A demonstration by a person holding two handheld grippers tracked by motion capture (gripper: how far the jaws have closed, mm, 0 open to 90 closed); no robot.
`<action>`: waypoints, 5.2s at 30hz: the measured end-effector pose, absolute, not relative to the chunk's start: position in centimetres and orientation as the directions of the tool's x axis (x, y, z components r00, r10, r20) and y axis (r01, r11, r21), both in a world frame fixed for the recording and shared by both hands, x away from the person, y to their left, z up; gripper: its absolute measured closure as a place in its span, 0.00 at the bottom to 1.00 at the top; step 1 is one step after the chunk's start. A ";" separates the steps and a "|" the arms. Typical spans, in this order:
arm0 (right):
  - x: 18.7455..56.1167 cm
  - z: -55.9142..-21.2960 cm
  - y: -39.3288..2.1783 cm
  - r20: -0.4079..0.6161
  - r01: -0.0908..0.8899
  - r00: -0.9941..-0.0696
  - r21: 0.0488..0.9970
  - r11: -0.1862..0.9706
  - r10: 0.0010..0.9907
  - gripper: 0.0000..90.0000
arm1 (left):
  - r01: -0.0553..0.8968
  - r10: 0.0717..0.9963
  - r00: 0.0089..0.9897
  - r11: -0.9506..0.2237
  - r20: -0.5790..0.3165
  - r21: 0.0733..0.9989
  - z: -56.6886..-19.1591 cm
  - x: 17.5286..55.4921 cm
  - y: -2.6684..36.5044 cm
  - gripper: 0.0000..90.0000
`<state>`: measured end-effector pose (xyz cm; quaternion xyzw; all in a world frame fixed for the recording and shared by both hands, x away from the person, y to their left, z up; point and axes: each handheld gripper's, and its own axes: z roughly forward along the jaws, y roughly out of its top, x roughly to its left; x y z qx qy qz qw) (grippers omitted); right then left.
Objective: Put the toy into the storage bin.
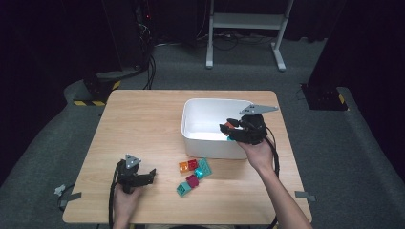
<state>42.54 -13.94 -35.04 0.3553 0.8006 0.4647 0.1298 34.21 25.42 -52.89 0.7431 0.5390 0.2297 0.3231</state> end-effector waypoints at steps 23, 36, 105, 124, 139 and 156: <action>45.5 -36.9 -13.5 0.133 0.514 -0.661 0.797 0.317 0.739 0.65 | 0.652 0.949 0.314 -0.211 -0.006 0.728 -52.9 34.2 25.4 0.14; 45.5 -37.3 -13.9 0.148 0.527 -0.637 0.800 0.288 0.756 0.56 | 0.652 0.949 0.314 -0.210 -0.007 0.729 -52.9 34.2 25.4 0.14; 37.8 -50.0 -10.5 0.155 0.551 -0.691 0.745 0.376 0.707 0.60 | 0.651 0.950 0.312 -0.206 -0.010 0.731 -52.9 34.2 25.4 0.14; 38.8 -51.1 -9.7 0.147 0.570 -0.682 0.720 0.395 0.717 0.72 | 0.651 0.950 0.314 -0.208 -0.009 0.730 -52.9 34.2 25.4 0.14; 38.4 -51.6 -9.5 0.122 0.570 -0.678 0.710 0.414 0.724 0.84 | 0.651 0.950 0.314 -0.207 -0.011 0.731 -52.9 34.2 25.4 0.15; 37.6 -51.5 -11.9 0.096 0.558 -0.676 0.715 0.421 0.731 0.98 | 0.651 0.949 0.314 -0.208 -0.010 0.730 -52.9 34.2 25.4 0.15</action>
